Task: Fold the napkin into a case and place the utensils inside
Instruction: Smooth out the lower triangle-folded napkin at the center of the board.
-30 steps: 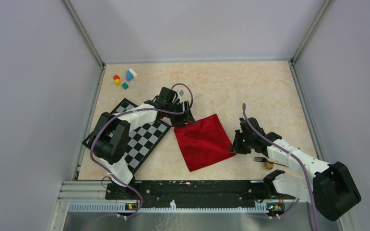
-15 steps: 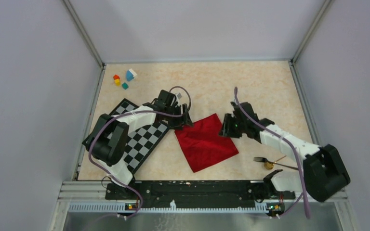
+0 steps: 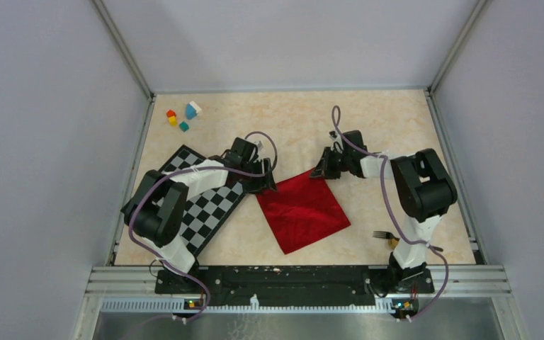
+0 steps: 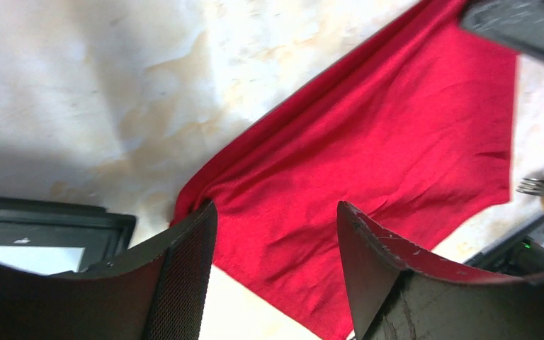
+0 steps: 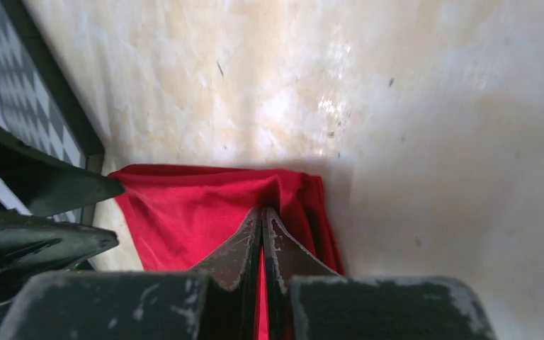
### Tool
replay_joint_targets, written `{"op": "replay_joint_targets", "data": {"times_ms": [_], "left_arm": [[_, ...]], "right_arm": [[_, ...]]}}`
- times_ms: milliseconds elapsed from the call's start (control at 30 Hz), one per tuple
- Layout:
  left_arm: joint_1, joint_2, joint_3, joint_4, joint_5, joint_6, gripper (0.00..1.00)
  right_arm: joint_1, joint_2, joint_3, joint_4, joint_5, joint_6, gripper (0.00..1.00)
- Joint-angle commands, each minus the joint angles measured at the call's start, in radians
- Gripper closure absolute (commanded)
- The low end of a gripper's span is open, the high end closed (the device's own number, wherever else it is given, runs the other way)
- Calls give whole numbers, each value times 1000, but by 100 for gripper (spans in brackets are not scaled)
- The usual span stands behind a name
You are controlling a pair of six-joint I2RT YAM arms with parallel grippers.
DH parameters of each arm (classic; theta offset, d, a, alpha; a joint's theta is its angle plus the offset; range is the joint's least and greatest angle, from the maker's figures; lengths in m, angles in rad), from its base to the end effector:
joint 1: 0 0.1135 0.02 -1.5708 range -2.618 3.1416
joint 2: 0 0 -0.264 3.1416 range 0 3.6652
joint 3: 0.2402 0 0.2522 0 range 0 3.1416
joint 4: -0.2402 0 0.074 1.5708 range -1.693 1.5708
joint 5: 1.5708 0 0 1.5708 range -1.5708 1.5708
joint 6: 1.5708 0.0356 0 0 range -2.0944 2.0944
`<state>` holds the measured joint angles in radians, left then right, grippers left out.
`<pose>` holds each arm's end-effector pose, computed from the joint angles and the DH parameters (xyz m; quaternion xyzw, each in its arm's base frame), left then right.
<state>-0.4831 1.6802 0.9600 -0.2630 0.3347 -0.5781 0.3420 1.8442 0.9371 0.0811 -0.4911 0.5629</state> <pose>0.2887 -0.1647 0.1699 0.0034 0.9450 -0.2820 0.1656 0.3344 0.1368 0.1342 0.0117 0.9078 0.3579 0.2184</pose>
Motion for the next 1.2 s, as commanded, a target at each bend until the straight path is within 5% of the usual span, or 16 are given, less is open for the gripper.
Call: {"op": "replay_joint_targets", "data": {"times_ms": [0, 267, 400, 633, 933, 1167], "left_arm": [[7, -19, -38, -23, -130, 52, 32], [1, -118, -12, -60, -47, 67, 27], [1, -141, 17, -50, 31, 48, 23], [1, -61, -30, 23, 44, 21, 22], [-18, 32, -54, 95, 13, 8, 21], [-41, -14, -14, 53, 20, 15, 16]], "right_arm": [[-56, 56, 9, 54, -5, -88, 100], [-40, -52, 65, -121, -26, -142, 100], [-1, -150, 65, -222, -33, -142, 90], [9, -315, -167, -258, -9, -109, 87], [-50, -519, -484, -216, 229, 33, 87], [-50, -570, -399, -310, 286, -112, 80]]}}
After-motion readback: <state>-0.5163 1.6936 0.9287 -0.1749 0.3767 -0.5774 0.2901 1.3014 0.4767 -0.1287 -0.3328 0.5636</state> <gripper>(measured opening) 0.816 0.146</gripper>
